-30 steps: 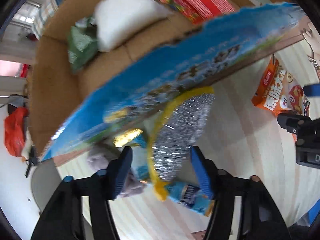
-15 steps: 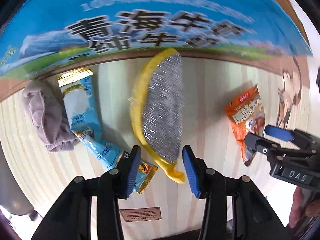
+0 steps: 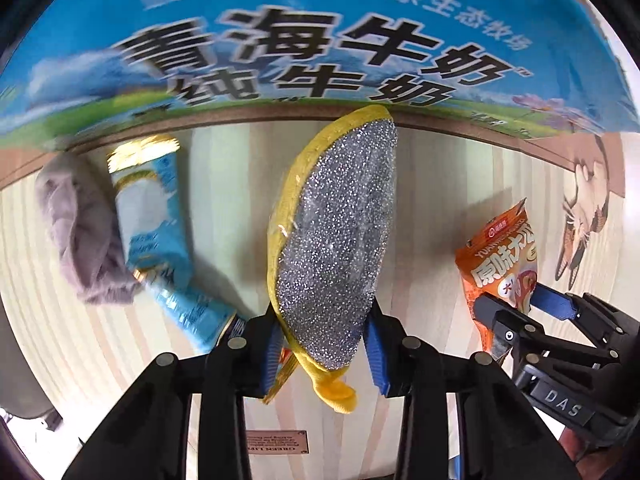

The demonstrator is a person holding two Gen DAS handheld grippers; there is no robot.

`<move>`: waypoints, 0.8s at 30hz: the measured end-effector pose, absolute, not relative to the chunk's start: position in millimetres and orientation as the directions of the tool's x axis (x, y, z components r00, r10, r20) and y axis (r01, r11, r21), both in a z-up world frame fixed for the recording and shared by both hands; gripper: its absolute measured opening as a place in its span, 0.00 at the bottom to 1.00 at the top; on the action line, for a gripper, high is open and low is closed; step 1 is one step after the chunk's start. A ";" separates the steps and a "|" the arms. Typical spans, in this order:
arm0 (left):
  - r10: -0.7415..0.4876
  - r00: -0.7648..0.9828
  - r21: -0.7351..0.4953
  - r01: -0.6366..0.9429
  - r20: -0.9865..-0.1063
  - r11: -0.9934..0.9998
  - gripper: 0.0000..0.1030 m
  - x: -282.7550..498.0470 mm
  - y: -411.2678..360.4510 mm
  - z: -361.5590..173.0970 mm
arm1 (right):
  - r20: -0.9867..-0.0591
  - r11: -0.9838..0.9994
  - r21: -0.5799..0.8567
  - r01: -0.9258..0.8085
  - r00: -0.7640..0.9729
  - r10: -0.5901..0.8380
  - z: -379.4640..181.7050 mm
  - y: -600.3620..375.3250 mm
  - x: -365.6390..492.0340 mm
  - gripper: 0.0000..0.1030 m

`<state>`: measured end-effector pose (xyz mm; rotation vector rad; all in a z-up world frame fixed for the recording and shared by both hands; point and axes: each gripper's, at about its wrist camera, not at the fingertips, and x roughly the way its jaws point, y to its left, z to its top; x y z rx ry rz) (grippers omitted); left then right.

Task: Organize soft objects
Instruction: 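Grasp the yellow steel scrubber with the left tool while the right tool grasps the orange panda bag, then place the scrubber and orange panda bag into the box and release both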

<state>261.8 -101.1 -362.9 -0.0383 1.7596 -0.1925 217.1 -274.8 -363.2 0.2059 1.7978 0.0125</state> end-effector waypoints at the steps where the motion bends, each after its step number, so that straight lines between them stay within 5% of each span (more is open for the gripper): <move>1: -0.135 -0.193 -0.152 0.076 -0.972 0.985 0.32 261.1 -101.3 -360.2 | -0.964 0.982 0.127 0.142 -0.214 0.156 -358.9 -274.3 212.7 0.62; 8: -0.182 -0.134 -0.191 0.056 -0.974 0.980 0.32 209.7 -74.3 -315.7 | -0.955 0.956 0.215 0.200 -0.162 0.248 -322.1 -274.7 190.2 0.62; 13: -0.279 -0.018 -0.280 0.038 -0.960 0.959 0.32 209.6 -58.0 -237.5 | -0.938 0.924 0.320 0.210 -0.065 0.340 -255.1 -267.3 181.0 0.62; 19: -0.317 0.039 -0.317 0.029 -0.947 0.948 0.32 282.6 -38.9 -189.4 | -0.921 0.896 0.390 0.213 0.078 0.382 -174.5 -260.0 224.5 0.62; 24: -0.290 -0.064 -0.287 -0.052 -0.955 0.957 0.32 368.9 -22.9 -226.2 | -0.921 0.883 0.389 0.264 0.084 0.381 -178.9 -228.8 304.7 0.62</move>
